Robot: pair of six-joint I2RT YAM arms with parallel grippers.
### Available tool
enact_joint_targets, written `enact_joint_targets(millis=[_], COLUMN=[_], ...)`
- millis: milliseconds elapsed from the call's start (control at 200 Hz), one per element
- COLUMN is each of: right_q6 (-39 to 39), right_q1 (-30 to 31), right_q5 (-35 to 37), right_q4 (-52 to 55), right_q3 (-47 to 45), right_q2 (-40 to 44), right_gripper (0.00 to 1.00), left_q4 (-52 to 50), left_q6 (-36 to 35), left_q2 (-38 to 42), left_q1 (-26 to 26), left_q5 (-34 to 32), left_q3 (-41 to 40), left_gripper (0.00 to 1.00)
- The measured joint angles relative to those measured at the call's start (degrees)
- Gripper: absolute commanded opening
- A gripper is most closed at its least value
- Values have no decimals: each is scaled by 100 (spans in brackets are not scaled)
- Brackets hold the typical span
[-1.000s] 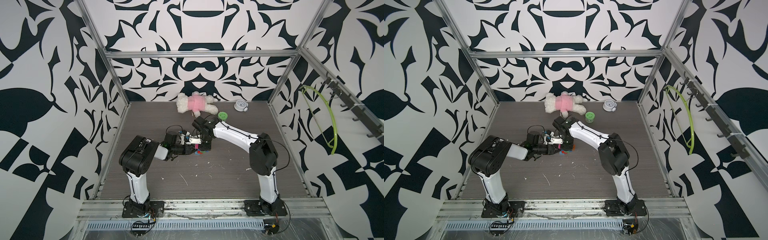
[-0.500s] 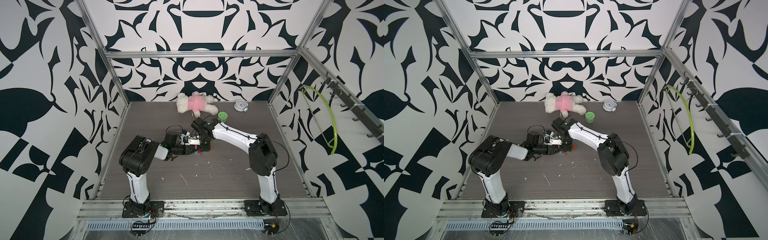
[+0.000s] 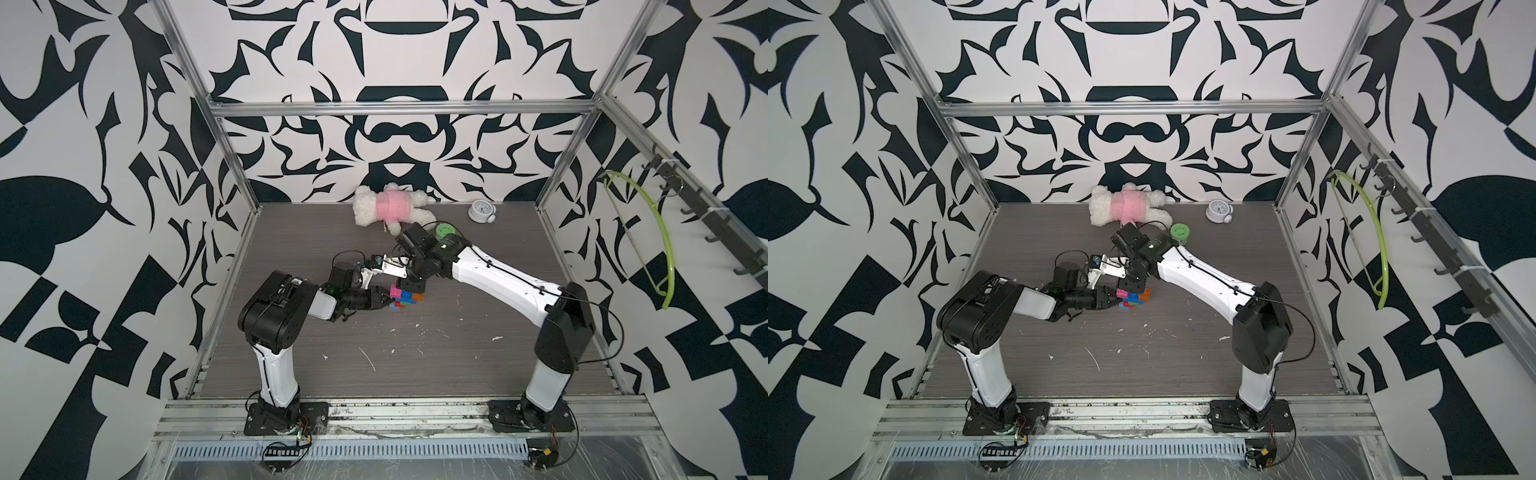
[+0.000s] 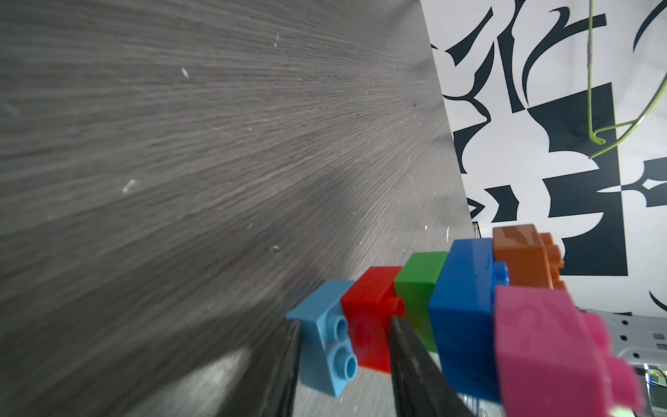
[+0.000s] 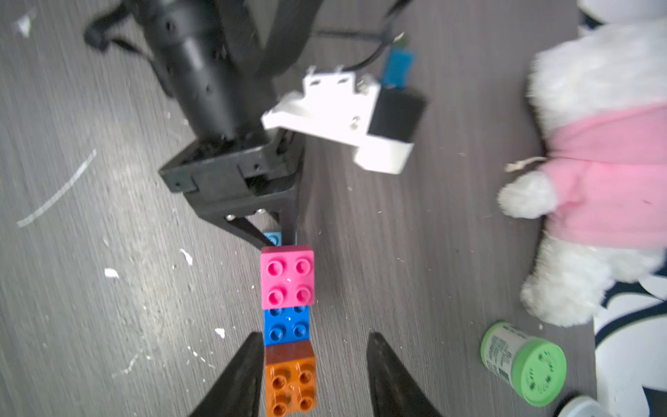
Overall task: Assemble the letter y with lego
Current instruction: Assemble the lego brick with the lego brick.
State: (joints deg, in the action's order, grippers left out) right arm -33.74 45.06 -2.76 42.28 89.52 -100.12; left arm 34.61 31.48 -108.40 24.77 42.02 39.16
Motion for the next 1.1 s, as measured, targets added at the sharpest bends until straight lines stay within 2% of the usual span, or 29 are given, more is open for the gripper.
enact_joint_targets(millis=[140,245,360,515,665,760,865,1100], right_q6=[909,1814,3045,4562,5772,6225,6566,6839], right_q1=[-87,-243,-682,-1547,-2015,-1928,-1784,-1414], right_q5=[15,157,208,-343,-837,-957,-1021,-1012], right_q4=[-748,-1285,-1561,-1552,-1255,-1073,-905,-767], right_q3=[-684,-1202,-1519,-1574,-1574,-1609,-1679,-1670], right_q2=[723,1246,1611,1585,1169,964,942,839], right_gripper=[52,58,55,53,61,67,70,75], left_q4=[0,0,0,0,0,0,0,0], left_q6=[0,0,0,0,0,0,0,0], left_q2=[0,0,0,0,2,2,2,2], left_q1=[0,0,0,0,0,0,0,0], left_q5=[0,0,0,0,0,0,0,0], left_q3=[0,0,0,0,0,0,0,0], left_gripper=[43,43,43,43,43,43,43,43])
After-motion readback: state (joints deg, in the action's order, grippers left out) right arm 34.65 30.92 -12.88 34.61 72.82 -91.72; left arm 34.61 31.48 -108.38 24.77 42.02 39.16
